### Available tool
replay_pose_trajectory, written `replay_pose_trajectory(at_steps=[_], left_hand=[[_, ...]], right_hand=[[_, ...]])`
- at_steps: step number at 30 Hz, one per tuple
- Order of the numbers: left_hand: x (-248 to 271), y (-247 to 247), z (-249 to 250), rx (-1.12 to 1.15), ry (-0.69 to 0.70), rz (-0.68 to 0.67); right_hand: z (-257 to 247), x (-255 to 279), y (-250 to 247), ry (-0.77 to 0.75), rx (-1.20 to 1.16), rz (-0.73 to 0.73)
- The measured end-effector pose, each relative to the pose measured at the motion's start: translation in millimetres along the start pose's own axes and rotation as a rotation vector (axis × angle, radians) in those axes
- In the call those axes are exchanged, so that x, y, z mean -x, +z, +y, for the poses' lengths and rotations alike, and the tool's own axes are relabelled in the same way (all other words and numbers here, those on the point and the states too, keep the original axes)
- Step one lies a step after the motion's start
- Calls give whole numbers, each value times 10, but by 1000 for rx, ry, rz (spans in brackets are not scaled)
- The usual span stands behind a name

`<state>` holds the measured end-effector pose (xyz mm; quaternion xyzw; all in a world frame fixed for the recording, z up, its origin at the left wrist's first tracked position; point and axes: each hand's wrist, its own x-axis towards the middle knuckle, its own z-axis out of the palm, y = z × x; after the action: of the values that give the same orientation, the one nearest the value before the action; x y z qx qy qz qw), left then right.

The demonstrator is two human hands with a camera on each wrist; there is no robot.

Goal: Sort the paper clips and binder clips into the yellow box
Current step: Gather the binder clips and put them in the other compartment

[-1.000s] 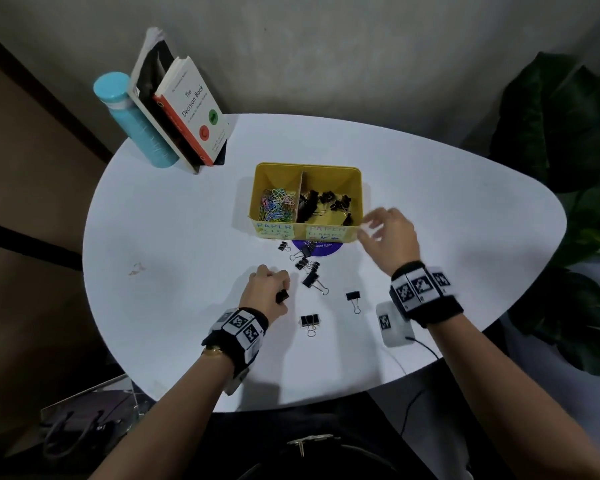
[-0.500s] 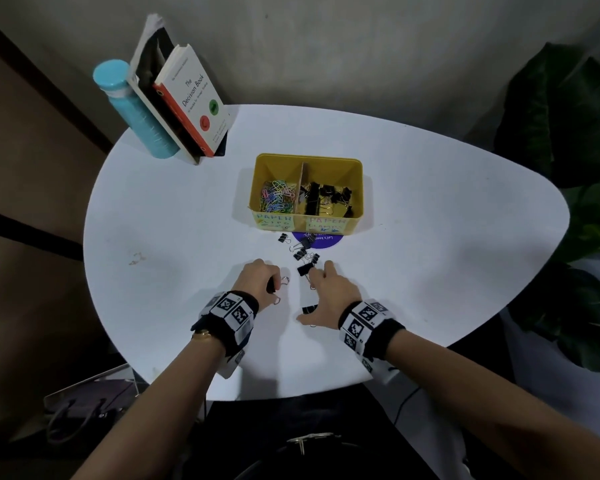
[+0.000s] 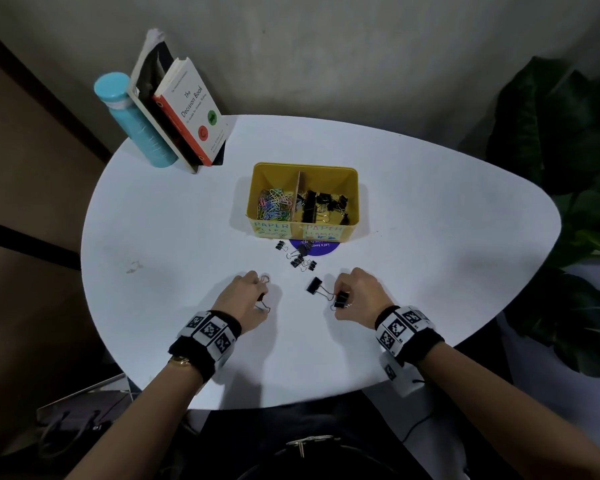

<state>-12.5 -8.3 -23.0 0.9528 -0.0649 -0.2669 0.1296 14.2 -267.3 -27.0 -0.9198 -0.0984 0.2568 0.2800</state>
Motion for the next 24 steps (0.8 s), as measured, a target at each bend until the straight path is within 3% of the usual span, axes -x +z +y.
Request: replay_pose_trajectory(at_steps=[3,7,9,13,15,18,20,24], left_hand=[[81,43,-78,-30,35,-69],[119,24,-55,-65,38,-25],[123,-2,-24,-91,40,-64],[75,-51,18,-102,11,-137],[40,-83,38,-59,6,-129],[14,-181,70,98,-1,-63],[16,-322,104,279,-16,48],[-78,-815,325,542,27,281]], right_hand=[[-142,-2,-172,-41,-119,116],[-494,-152,-619,-183,-188,335],[-625,-297,-835,-226,-199,466],[-684,-417,-925,-214,0,619],[-613,-337,-774,-254,105,495],[-387,-169,-423,-283,222,59],[-219,-133,-220,-271,310,-151],[-23,-154,-54,-300,434,-242]])
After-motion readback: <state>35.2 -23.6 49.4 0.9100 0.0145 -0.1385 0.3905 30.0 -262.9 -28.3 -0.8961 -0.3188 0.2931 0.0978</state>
